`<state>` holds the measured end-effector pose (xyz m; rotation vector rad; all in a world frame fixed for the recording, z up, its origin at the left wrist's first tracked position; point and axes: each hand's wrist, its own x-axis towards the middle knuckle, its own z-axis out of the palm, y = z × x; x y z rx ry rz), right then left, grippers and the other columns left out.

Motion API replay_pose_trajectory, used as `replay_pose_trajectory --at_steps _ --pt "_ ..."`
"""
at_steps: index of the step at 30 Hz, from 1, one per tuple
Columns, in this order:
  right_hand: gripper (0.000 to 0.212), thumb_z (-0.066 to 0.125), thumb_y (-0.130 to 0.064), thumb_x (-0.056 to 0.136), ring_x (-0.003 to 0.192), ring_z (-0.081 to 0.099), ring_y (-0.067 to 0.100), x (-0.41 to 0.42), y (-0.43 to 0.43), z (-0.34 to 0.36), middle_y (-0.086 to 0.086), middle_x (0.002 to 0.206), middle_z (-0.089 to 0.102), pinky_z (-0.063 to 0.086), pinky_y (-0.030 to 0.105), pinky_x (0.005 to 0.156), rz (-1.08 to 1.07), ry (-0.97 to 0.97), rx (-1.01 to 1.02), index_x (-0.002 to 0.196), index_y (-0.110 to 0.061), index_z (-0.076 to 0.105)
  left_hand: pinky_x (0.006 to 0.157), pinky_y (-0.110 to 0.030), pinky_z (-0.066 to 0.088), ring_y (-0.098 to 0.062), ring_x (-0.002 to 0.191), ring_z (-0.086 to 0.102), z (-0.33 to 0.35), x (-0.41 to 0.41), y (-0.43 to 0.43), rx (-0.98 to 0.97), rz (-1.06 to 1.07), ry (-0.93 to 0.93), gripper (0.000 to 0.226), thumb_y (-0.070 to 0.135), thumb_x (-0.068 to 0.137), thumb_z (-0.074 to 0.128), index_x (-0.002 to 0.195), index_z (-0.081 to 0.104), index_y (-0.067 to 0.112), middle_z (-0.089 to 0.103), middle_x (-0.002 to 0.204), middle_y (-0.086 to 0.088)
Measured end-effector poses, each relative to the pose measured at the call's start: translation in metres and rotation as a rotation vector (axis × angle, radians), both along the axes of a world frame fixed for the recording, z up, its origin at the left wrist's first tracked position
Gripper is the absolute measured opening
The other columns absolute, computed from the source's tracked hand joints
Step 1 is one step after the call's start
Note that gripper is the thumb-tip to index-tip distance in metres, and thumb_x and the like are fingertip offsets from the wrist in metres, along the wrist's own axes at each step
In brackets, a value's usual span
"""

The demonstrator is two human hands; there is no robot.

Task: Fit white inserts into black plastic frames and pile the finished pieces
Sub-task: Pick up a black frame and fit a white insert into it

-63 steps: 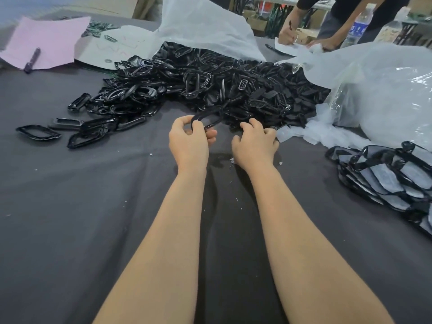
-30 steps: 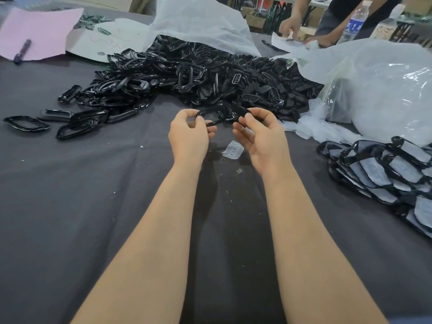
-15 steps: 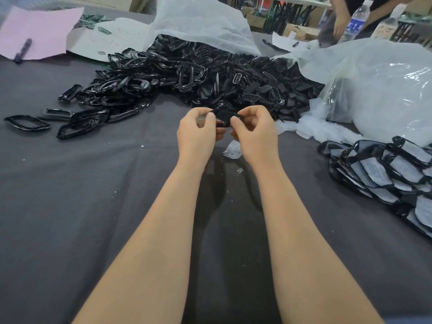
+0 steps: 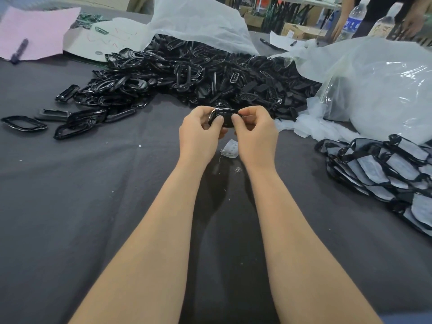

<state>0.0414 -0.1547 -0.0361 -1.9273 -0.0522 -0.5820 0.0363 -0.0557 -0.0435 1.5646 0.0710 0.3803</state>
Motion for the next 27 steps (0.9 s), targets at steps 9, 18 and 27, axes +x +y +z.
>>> replay_pose_trajectory --at_steps 9,18,27 --pt "0.008 0.062 -0.01 0.091 0.065 0.063 0.007 0.006 -0.003 0.002 0.0 0.081 0.063 0.055 0.017 0.065 0.14 0.299 0.423 0.097 -0.012 0.056 0.067 -0.016 0.054 0.002 0.062 0.064 0.0 -0.001 0.001 -0.061 0.002 0.007 0.023 0.008 0.094 0.059 0.084 0.057 0.029 0.065 0.076 0.006" --pt "0.016 0.063 -0.011 0.089 0.073 0.065 0.019 0.005 -0.002 -0.002 0.0 0.075 0.063 0.056 0.04 0.081 0.021 0.188 0.187 0.08 -0.02 0.055 0.076 -0.031 0.058 -0.006 0.07 0.069 -0.002 -0.001 0.0 0.148 0.014 0.027 0.022 0.011 0.093 0.059 0.087 0.056 0.032 0.07 0.079 0.003" --pt "0.017 0.065 -0.026 0.089 0.086 0.06 0.014 0.007 -0.016 0.003 0.001 0.09 0.065 0.047 0.024 0.081 -0.03 0.244 -0.144 0.098 -0.011 0.064 0.071 -0.025 0.057 0.002 0.055 0.062 -0.003 0.002 0.004 -0.032 0.105 0.073 0.025 0.007 0.094 0.055 0.086 0.052 0.03 0.064 0.071 0.001"
